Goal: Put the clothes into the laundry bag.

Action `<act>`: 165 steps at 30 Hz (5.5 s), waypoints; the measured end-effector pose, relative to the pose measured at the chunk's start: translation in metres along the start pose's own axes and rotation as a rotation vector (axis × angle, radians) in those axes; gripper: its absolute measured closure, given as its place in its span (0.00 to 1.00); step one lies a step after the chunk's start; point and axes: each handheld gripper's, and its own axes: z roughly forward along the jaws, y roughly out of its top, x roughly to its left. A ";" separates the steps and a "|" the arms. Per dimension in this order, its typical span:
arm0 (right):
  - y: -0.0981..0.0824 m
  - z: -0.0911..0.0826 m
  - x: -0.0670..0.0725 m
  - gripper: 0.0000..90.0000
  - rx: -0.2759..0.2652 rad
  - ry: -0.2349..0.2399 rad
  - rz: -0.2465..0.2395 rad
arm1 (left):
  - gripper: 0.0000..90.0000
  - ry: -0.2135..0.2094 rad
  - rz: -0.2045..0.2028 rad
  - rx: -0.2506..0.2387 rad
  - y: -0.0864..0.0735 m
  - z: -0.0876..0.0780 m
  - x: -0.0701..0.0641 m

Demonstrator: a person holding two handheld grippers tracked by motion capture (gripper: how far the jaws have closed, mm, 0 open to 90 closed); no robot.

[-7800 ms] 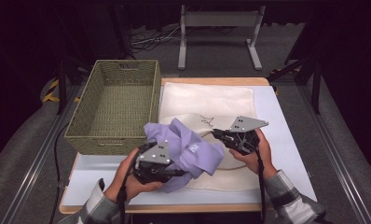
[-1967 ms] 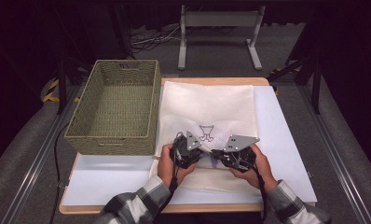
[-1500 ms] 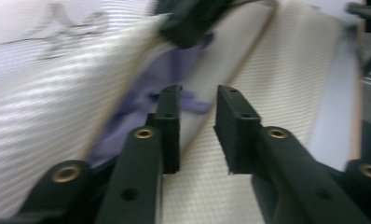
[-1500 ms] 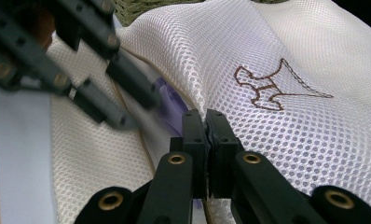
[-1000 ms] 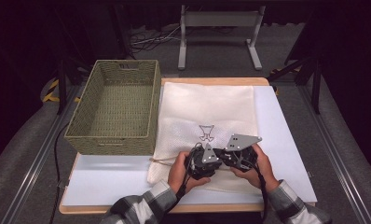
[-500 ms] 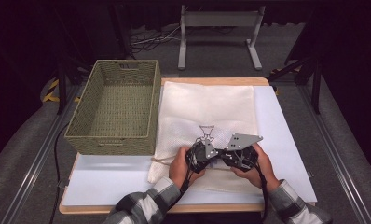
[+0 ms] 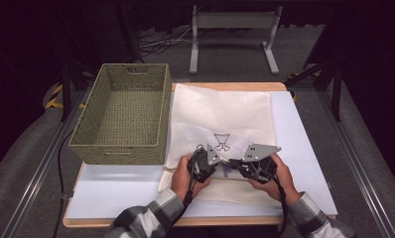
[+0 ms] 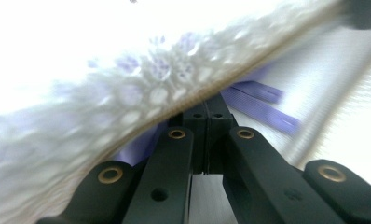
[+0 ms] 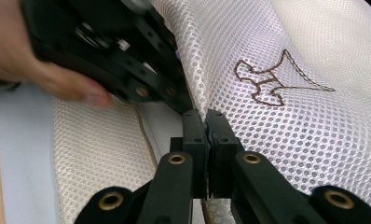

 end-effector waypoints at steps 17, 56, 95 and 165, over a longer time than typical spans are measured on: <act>0.001 -0.003 -0.002 0.98 0.003 0.016 0.014 | 0.97 -0.151 0.040 -0.069 -0.021 -0.043 0.005; -0.003 -0.005 0.001 0.98 0.021 0.040 0.009 | 1.00 0.032 0.054 0.091 -0.005 0.012 -0.002; -0.003 -0.005 0.001 0.98 0.022 0.040 0.017 | 1.00 0.045 -0.009 -0.058 0.020 0.029 -0.013; -0.007 -0.015 0.002 0.98 -0.004 0.038 -0.004 | 0.56 -0.133 -0.188 0.070 -0.114 -0.094 0.060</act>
